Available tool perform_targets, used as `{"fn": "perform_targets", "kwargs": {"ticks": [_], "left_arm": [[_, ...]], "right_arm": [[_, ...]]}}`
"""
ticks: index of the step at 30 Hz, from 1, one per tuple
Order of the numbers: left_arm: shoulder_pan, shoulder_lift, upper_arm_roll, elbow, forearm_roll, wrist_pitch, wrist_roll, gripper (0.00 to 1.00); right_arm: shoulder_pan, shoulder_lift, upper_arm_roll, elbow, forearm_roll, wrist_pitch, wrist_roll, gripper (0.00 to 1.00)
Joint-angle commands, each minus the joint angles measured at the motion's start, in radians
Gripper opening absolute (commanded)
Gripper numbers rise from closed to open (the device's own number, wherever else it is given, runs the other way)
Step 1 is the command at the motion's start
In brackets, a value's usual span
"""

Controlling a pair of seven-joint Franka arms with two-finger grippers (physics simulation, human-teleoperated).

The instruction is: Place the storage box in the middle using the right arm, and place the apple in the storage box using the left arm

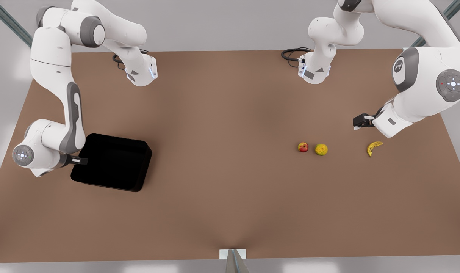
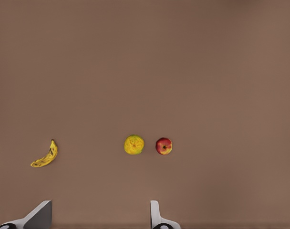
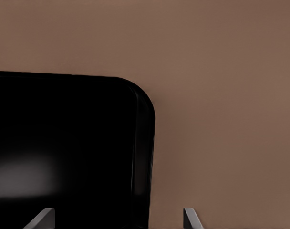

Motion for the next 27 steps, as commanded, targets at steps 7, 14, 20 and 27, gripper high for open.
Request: {"fn": "perform_targets", "kwargs": {"ticks": [7,14,20,27], "left_arm": [[0.0,0.002,-0.003,0.0,-0.001,-0.009,0.004,1.0],[0.0,-0.001,-0.003,0.0,0.001,-0.019,0.004,1.0],[-0.002,0.0,-0.003,0.0,-0.001,-0.027,0.004,1.0],[0.0,0.003,-0.005,0.002,-0.001,-0.022,0.004,1.0]], "right_arm": [[-0.004,0.03,-0.019,-0.114,0.028,0.131,-0.019,1.0],[-0.001,0.046,-0.019,-0.102,0.025,0.123,-0.033,0.59],[-0.003,0.076,-0.018,-0.06,0.027,0.119,-0.067,0.25],[0.002,0.05,0.031,0.013,0.025,0.05,-0.118,0.21]]}}
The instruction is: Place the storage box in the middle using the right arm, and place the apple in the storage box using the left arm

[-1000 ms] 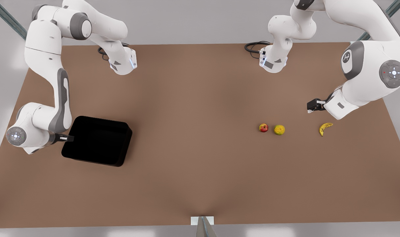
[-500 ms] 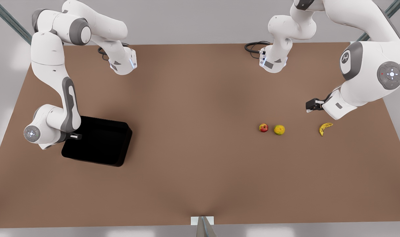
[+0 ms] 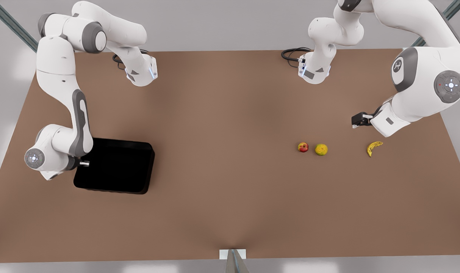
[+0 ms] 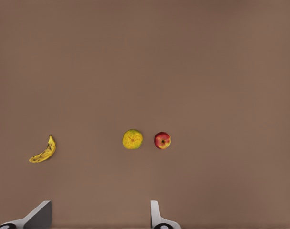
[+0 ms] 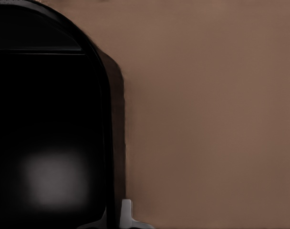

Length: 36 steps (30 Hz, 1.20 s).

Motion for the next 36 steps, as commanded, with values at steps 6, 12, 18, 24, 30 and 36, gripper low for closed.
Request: {"fn": "perform_targets", "kwargs": {"ticks": [6,12,18,24,30,36], "left_arm": [[-0.002,-0.005,0.0,0.001,0.0,-0.012,0.001,1.0],[0.0,-0.003,0.0,0.001,0.0,-0.012,0.001,1.0],[0.0,0.003,0.0,0.002,0.0,-0.052,0.002,1.0],[0.005,0.041,0.005,0.011,-0.024,-0.043,-0.065,1.0],[-0.072,-0.032,-0.075,-0.266,-0.026,0.273,-0.22,1.0],[-0.109,0.015,-0.104,-0.449,-0.038,0.546,-0.254,1.0]], "right_arm": [[0.117,-0.054,0.04,0.148,0.08,-0.112,-0.1,0.21],[0.318,-0.016,0.06,0.285,0.229,-0.111,0.072,0.21],[0.508,0.156,0.102,0.475,0.304,-0.092,0.45,0.21],[0.573,0.314,0.145,0.596,0.302,0.004,0.517,0.21],[0.574,0.318,0.146,0.587,0.308,0.009,0.503,1.0],[0.467,0.116,0.137,0.591,0.299,-0.331,0.462,1.0]]}}
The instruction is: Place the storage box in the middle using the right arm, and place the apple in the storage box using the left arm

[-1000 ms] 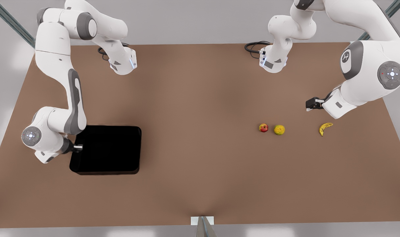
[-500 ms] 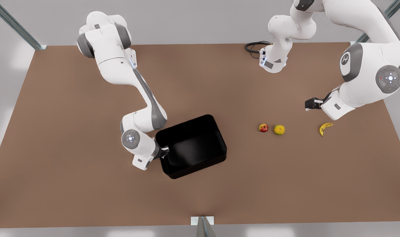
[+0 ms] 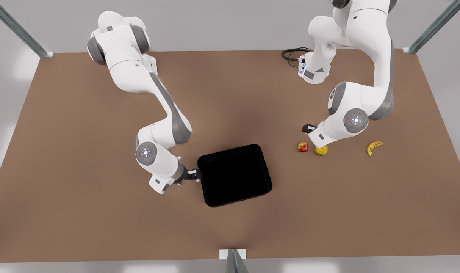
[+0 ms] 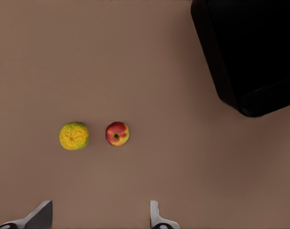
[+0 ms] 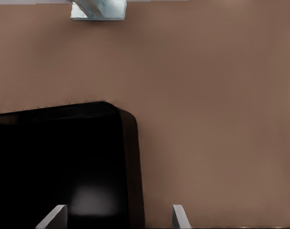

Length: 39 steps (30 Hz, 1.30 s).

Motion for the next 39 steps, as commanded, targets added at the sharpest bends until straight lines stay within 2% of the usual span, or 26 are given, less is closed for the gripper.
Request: {"fn": "perform_targets", "kwargs": {"ticks": [1,2,4,5,7,11,20,34,36,39], "left_arm": [[-0.01,0.019,-0.001,-0.057,-0.006,0.299,-0.149,1.0],[-0.009,0.053,-0.001,-0.089,-0.006,0.357,-0.128,1.0],[-0.01,0.102,-0.001,-0.121,-0.006,0.385,-0.128,1.0],[-0.012,0.102,-0.001,-0.158,-0.006,0.399,-0.128,1.0],[-0.012,0.133,-0.001,-0.173,-0.006,0.399,-0.128,1.0],[-0.01,0.154,0.001,-0.236,-0.006,0.439,-0.123,1.0],[-0.01,0.177,0.001,-0.362,-0.054,0.609,-0.122,1.0],[-0.012,0.245,0.001,-0.367,-0.054,0.627,-0.122,1.0],[-0.012,0.246,0.001,-0.371,-0.054,0.627,-0.122,0.85],[-0.013,0.246,0.001,-0.371,-0.054,0.627,-0.122,0.85]], "right_arm": [[-0.062,-0.065,-0.036,0.0,0.002,-0.327,0.052,1.0],[-0.13,-0.101,-0.072,-0.003,-0.063,-0.41,-0.027,1.0],[-0.207,-0.225,-0.073,-0.038,-0.301,-0.465,-0.203,1.0],[-0.249,-0.322,-0.073,-0.08,-0.328,-0.51,-0.289,1.0],[-0.253,-0.423,-0.067,-0.086,-0.378,-0.623,-0.286,1.0],[-0.255,-0.49,-0.058,-0.093,-0.386,-0.666,-0.286,1.0],[-0.255,-0.469,-0.057,-0.104,-0.381,-0.682,-0.291,1.0],[-0.246,-0.444,-0.057,-0.104,-0.37,-0.68,-0.295,1.0],[-0.246,-0.44,-0.055,-0.104,-0.37,-0.68,-0.295,1.0],[-0.246,-0.44,-0.055,-0.104,-0.369,-0.682,-0.294,1.0]]}}
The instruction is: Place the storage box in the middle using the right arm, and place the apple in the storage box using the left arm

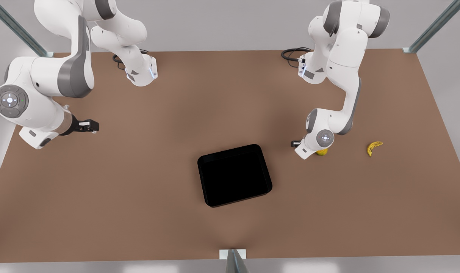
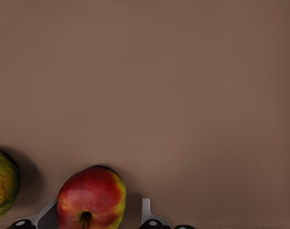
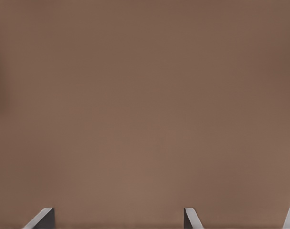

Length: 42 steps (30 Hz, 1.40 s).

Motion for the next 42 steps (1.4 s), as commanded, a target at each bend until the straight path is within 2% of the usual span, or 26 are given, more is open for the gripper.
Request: {"fn": "perform_targets", "kwargs": {"ticks": [1,2,3,8,10,14,18,20,22,23,27,31,32,33,34,35,36,37,38,39,41,42], "left_arm": [[-0.001,0.0,0.0,0.0,0.0,0.005,-0.018,0.85],[-0.001,0.0,0.002,0.0,0.002,0.005,-0.018,0.75],[-0.001,0.0,0.0,0.0,0.002,0.005,-0.018,0.71],[-0.001,0.005,0.0,0.0,0.002,0.006,-0.018,0.71],[-0.001,0.005,0.0,0.0,0.0,0.006,-0.018,0.59],[-0.001,-0.003,0.0,0.002,0.0,0.003,-0.019,0.55],[-0.001,-0.072,0.0,0.034,-0.041,-0.038,-0.042,0.55],[-0.03,-0.046,-0.055,0.3,-0.072,-0.224,-0.306,0.55],[-0.102,0.14,-0.055,0.715,-0.072,-0.463,-0.499,0.55],[-0.131,0.197,-0.055,0.824,-0.075,-0.492,-0.561,0.55],[-0.209,0.364,-0.058,1.058,-0.084,-0.429,-0.611,0.55],[-0.249,0.401,-0.058,1.045,-0.079,-0.366,-0.617,0.55],[-0.26,0.407,-0.058,1.046,-0.079,-0.366,-0.616,0.83],[-0.259,0.408,-0.058,1.046,-0.079,-0.366,-0.614,1.0],[-0.258,0.407,-0.058,1.046,-0.079,-0.366,-0.613,1.0],[-0.257,0.392,-0.054,1.048,-0.076,-0.385,-0.604,1.0],[-0.228,0.301,-0.031,1.048,-0.072,-0.536,-0.569,1.0],[-0.165,0.191,0.029,1.055,-0.072,-0.806,-0.368,1.0],[-0.142,0.083,0.167,1.057,-0.07,-1.055,-0.067,1.0],[-0.142,-0.009,0.261,1.059,-0.056,-1.187,0.036,1.0],[-0.139,-0.133,0.256,1.049,0.01,-1.25,0.042,1.0],[-0.076,-0.243,0.174,0.938,0.026,-1.173,0.042,1.0]], "right_arm": [[0.0,-0.001,0.0,0.0,0.001,-0.003,-0.04,1.0],[0.0,0.001,0.0,0.0,0.001,-0.003,-0.04,1.0],[0.0,0.001,0.0,0.0,0.001,-0.003,-0.04,1.0],[0.0,0.005,0.0,-0.001,0.003,-0.003,-0.04,1.0],[0.001,0.007,0.0,-0.001,0.003,-0.005,-0.038,1.0],[0.0,0.007,0.0,-0.001,0.003,-0.011,-0.038,1.0],[0.001,0.007,0.0,-0.001,0.004,-0.011,-0.038,1.0],[0.0,0.007,0.0,-0.001,0.004,-0.011,-0.038,1.0],[0.0,0.007,0.0,-0.001,0.004,-0.011,-0.038,1.0],[0.0,0.008,0.0,-0.001,0.004,-0.011,-0.038,1.0],[0.0,0.008,0.0,-0.001,0.007,-0.011,-0.037,1.0],[0.0,0.011,0.0,-0.001,0.007,-0.011,-0.038,1.0],[0.0,0.011,0.0,-0.001,0.007,-0.011,-0.038,1.0],[0.0,0.011,0.0,-0.001,0.007,-0.011,-0.038,1.0],[0.002,0.011,0.0,-0.001,0.007,-0.009,-0.037,1.0],[0.003,0.013,0.0,-0.001,0.007,-0.009,-0.037,1.0],[0.003,0.013,0.0,-0.001,0.007,-0.009,-0.037,1.0],[0.003,0.013,0.0,-0.001,0.007,-0.009,-0.037,1.0],[0.003,0.013,0.0,0.0,0.007,-0.009,-0.037,1.0],[0.003,0.013,0.0,0.004,0.007,-0.006,-0.037,1.0],[0.003,0.011,0.0,0.005,0.006,-0.006,-0.037,1.0],[0.003,0.01,0.0,0.007,0.006,-0.006,-0.038,1.0]]}}
